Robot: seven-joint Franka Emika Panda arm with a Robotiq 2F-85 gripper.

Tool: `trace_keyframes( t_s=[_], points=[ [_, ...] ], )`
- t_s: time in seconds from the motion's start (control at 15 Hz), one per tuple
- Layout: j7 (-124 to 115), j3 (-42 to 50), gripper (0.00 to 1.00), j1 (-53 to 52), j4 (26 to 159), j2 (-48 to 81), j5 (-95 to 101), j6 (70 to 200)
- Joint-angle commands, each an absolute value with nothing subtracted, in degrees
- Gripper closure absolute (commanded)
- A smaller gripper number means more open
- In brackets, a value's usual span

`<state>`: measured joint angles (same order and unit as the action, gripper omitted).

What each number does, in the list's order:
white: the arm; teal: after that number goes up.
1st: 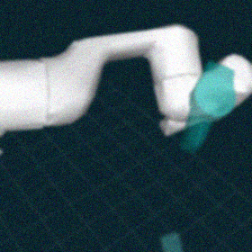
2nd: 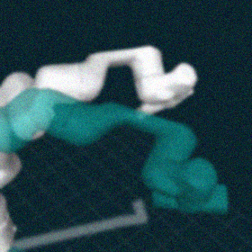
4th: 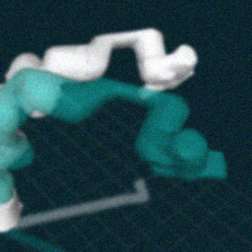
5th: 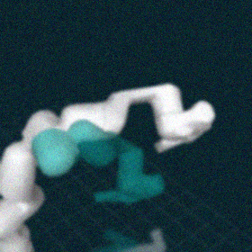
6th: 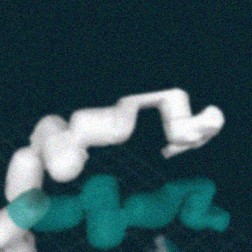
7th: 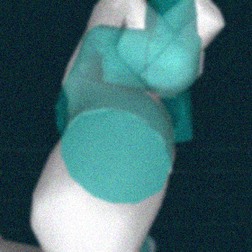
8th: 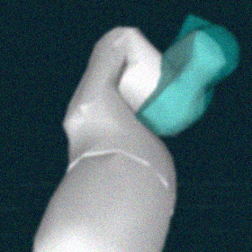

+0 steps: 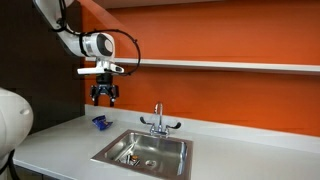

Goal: Remove the snack packet from the sink

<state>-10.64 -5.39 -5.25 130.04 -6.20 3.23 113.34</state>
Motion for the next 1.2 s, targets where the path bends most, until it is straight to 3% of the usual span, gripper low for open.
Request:
trace_keyframes(
  t_s=[0.0, 1.13],
  points=[
    [-13.0, -4.2, 0.00, -3.5, 131.5, -6.5, 4.6, 115.7],
    [-16.6, 1.4, 0.00, -1.3, 130.7, 8.5, 11.0, 134.5]
  ],
)
